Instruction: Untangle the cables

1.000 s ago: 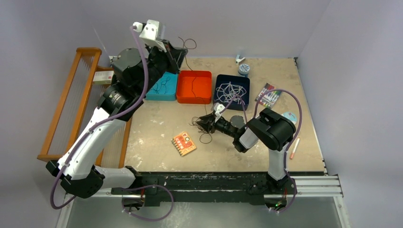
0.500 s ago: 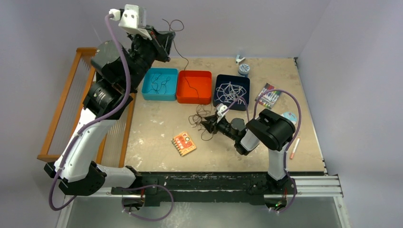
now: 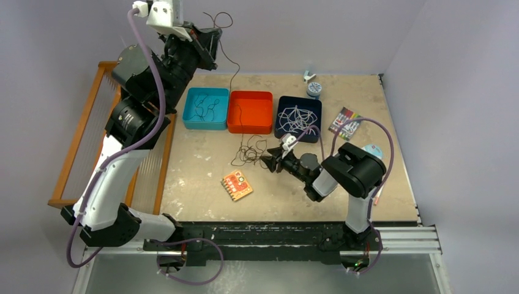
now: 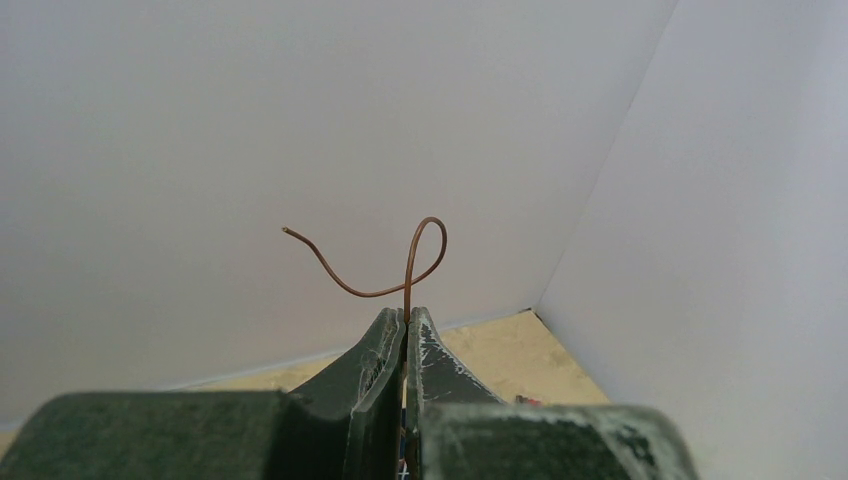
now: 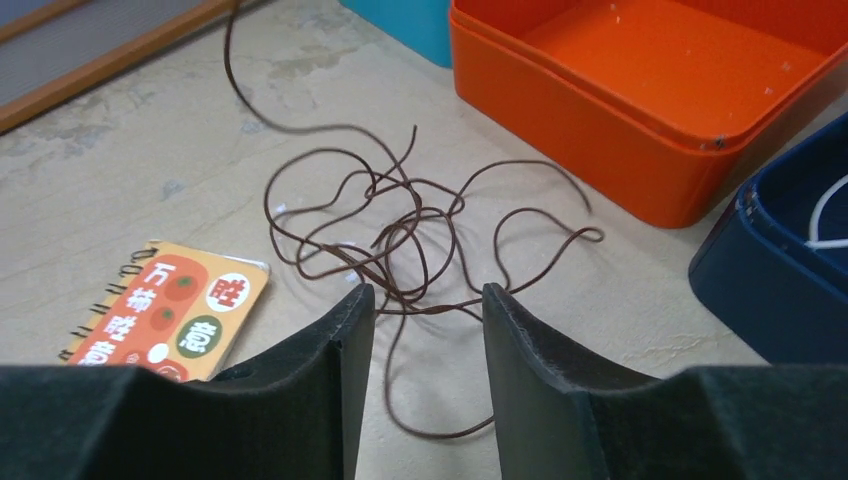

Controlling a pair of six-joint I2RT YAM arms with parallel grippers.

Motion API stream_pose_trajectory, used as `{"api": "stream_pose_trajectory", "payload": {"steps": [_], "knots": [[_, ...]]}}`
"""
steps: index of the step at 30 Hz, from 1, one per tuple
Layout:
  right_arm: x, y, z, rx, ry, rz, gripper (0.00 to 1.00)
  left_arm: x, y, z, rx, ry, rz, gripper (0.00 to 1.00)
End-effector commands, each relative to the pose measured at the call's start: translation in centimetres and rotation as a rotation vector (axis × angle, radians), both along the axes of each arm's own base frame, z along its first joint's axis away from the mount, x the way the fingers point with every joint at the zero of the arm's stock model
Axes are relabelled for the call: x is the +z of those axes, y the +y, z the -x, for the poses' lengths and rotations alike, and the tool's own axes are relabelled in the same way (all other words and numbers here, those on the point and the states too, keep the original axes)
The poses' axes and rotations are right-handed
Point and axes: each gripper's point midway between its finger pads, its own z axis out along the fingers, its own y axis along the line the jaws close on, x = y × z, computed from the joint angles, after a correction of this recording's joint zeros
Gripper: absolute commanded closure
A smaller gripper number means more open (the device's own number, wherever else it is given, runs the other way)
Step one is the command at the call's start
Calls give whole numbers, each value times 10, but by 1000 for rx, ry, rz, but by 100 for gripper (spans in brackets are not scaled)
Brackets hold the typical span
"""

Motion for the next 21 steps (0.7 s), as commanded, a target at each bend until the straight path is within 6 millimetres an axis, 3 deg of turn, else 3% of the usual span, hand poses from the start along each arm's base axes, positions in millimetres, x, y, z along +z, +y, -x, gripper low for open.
{"api": "stream_pose_trajectory", "payload": {"steps": [1, 6, 11, 18, 21], "knots": [[76, 3, 7, 38, -214, -120, 50, 19, 6, 6, 5, -54, 16, 100], [115, 8, 15, 97, -337, -150, 40, 20, 10, 9, 14, -58, 15, 100], [142, 27, 15, 186, -431, -155, 31, 19, 10, 11, 12, -56, 10, 100], [162, 61, 3, 287, -421, -219, 30, 17, 9, 12, 4, -53, 6, 100], [159, 73, -9, 283, -376, -240, 29, 18, 11, 13, 3, -56, 8, 100]]}}
